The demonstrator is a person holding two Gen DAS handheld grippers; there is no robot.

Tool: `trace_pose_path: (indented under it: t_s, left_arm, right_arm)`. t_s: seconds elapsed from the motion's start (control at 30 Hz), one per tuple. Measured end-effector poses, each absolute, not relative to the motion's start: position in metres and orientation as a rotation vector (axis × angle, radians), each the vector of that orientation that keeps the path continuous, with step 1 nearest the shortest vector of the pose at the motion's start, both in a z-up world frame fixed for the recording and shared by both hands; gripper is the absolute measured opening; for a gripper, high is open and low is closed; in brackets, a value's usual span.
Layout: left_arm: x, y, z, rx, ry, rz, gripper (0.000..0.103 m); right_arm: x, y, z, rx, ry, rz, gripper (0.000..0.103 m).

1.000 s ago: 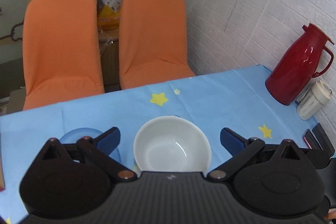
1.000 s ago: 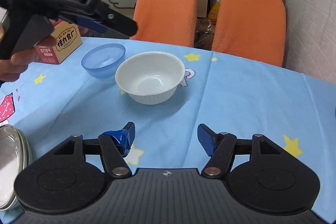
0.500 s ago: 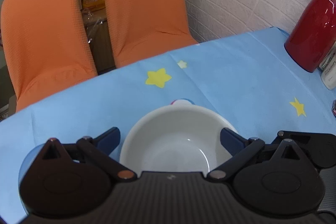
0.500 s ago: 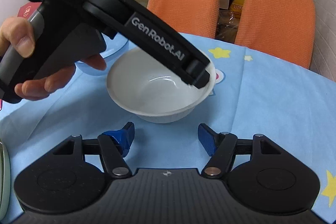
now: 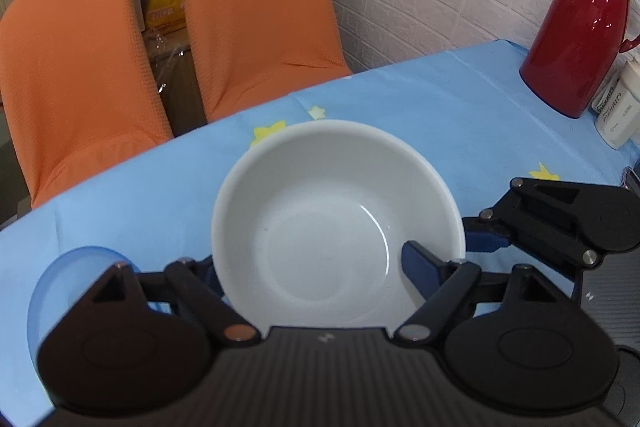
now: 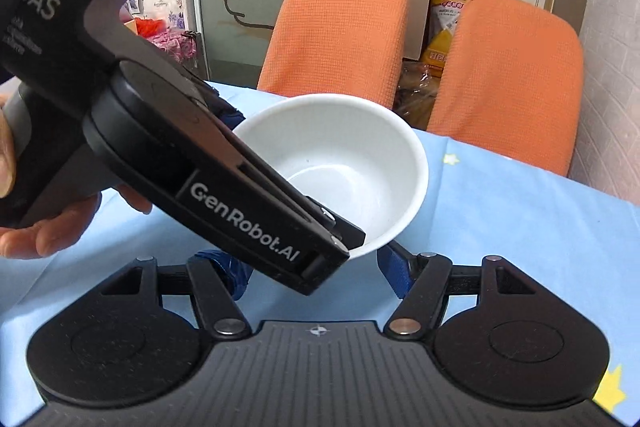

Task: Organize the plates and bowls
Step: 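Close the left tool on the rim of the white bowl, then lower the white bowl into the steel bowl and open the left tool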

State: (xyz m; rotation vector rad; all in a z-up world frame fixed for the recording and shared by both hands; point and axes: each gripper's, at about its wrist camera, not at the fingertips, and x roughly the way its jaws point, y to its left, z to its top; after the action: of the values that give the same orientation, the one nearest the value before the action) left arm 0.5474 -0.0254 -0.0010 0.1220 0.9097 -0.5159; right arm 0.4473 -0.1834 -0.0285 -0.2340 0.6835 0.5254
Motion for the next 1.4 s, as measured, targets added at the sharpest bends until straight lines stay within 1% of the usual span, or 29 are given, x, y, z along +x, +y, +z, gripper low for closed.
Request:
trace_pose_path:
  t_s: [0.2, 0.37, 0.43, 0.67, 0.8, 0.9, 1.1, 1.17, 1.23, 1.4]
  left_arm:
    - [0.509, -0.031, 0.022, 0.081, 0.891, -0.532, 0.084]
    - [0.444, -0.046, 0.043, 0.094, 0.865, -0.536, 0.084]
    - [0.415, -0.052, 0.047, 0.095, 0.864, -0.545, 0.085]
    - [0.328, -0.060, 0.036, 0.097, 0.904, -0.560, 0.086]
    - [0.295, -0.062, 0.026, 0.120, 0.919, -0.567, 0.086]
    - [0.284, -0.063, 0.017, 0.137, 0.930, -0.570, 0.087]
    - [0.287, -0.063, -0.002, 0.108, 0.984, -0.595, 0.088]
    - [0.288, -0.062, -0.003, 0.094, 0.989, -0.602, 0.089]
    - [0.288, -0.063, -0.003, 0.089, 0.993, -0.618, 0.092]
    - [0.289, -0.055, 0.003, 0.031, 1.067, -0.681, 0.093]
  right_arm:
    - [0.416, -0.191, -0.009, -0.265, 0.665, 0.510, 0.053]
    - [0.363, -0.198, 0.011, -0.280, 0.667, 0.494, 0.053]
    - [0.337, -0.199, 0.016, -0.279, 0.670, 0.483, 0.055]
    - [0.258, -0.209, 0.015, -0.252, 0.715, 0.479, 0.055]
    - [0.226, -0.208, 0.008, -0.261, 0.746, 0.482, 0.055]
    - [0.218, -0.207, 0.001, -0.256, 0.768, 0.488, 0.055]
    - [0.216, -0.209, -0.009, -0.245, 0.799, 0.481, 0.055]
    - [0.217, -0.212, -0.009, -0.233, 0.801, 0.480, 0.053]
    - [0.209, -0.215, -0.010, -0.219, 0.799, 0.488, 0.053]
    - [0.189, -0.222, -0.009, -0.226, 0.791, 0.505, 0.053]
